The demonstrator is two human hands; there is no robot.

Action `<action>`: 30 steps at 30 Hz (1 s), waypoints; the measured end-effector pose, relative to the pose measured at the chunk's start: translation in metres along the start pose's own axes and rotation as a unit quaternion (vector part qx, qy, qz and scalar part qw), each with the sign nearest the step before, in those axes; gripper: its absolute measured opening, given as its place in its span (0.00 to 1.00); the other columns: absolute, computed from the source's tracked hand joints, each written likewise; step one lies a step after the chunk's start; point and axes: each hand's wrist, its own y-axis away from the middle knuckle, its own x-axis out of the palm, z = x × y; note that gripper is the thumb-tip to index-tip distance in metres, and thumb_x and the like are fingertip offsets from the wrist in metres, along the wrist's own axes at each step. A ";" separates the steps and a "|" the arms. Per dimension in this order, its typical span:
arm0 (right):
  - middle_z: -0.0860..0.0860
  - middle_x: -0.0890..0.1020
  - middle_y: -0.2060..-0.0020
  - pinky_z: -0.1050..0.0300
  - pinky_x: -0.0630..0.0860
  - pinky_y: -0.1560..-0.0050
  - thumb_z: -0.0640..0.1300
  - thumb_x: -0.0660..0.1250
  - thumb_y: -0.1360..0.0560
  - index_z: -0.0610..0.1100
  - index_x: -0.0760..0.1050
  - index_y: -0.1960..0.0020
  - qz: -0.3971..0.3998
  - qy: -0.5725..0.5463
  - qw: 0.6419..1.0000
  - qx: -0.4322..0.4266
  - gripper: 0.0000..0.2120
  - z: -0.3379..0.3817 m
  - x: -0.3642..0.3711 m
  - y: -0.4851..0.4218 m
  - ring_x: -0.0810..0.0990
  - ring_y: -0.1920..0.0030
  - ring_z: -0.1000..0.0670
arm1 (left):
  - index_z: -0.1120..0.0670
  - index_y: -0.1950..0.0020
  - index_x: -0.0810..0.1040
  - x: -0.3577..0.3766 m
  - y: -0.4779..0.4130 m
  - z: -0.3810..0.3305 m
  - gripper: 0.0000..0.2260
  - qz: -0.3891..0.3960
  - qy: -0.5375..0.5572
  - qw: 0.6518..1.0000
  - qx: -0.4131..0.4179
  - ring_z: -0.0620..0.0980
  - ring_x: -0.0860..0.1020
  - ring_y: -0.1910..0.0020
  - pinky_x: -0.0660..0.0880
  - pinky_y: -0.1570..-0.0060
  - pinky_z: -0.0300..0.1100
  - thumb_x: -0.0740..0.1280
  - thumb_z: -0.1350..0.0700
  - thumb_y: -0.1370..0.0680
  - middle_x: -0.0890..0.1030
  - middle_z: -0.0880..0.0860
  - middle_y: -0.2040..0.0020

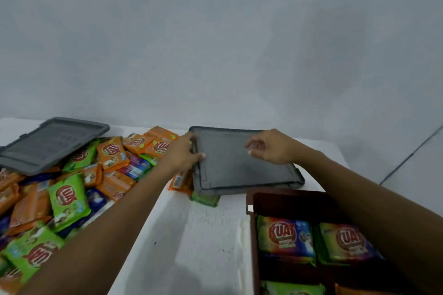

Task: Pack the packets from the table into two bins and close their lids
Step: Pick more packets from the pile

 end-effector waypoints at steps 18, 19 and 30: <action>0.51 0.73 0.33 0.39 0.67 0.34 0.55 0.69 0.26 0.58 0.67 0.32 0.028 -0.002 0.982 0.185 0.24 -0.073 0.004 -0.046 0.71 0.35 0.45 | 0.49 0.28 0.63 0.042 -0.080 -0.030 0.24 0.196 0.043 0.967 0.156 0.47 0.78 0.45 0.72 0.48 0.38 0.68 0.52 0.22 0.83 0.47 0.46; 0.50 0.73 0.33 0.42 0.67 0.33 0.53 0.70 0.25 0.56 0.68 0.32 0.032 -0.021 0.981 0.191 0.24 -0.078 0.004 -0.045 0.72 0.34 0.45 | 0.50 0.30 0.67 0.037 -0.082 -0.025 0.20 0.173 0.023 0.971 0.165 0.47 0.78 0.45 0.73 0.47 0.40 0.67 0.52 0.21 0.83 0.47 0.46; 0.45 0.70 0.35 0.48 0.69 0.36 0.53 0.69 0.25 0.52 0.69 0.31 0.031 0.025 0.992 0.116 0.24 -0.047 0.014 -0.057 0.70 0.37 0.44 | 0.56 0.33 0.74 -0.034 -0.053 0.047 0.19 0.066 -0.230 0.961 0.137 0.54 0.74 0.38 0.70 0.41 0.46 0.68 0.53 0.22 0.77 0.56 0.36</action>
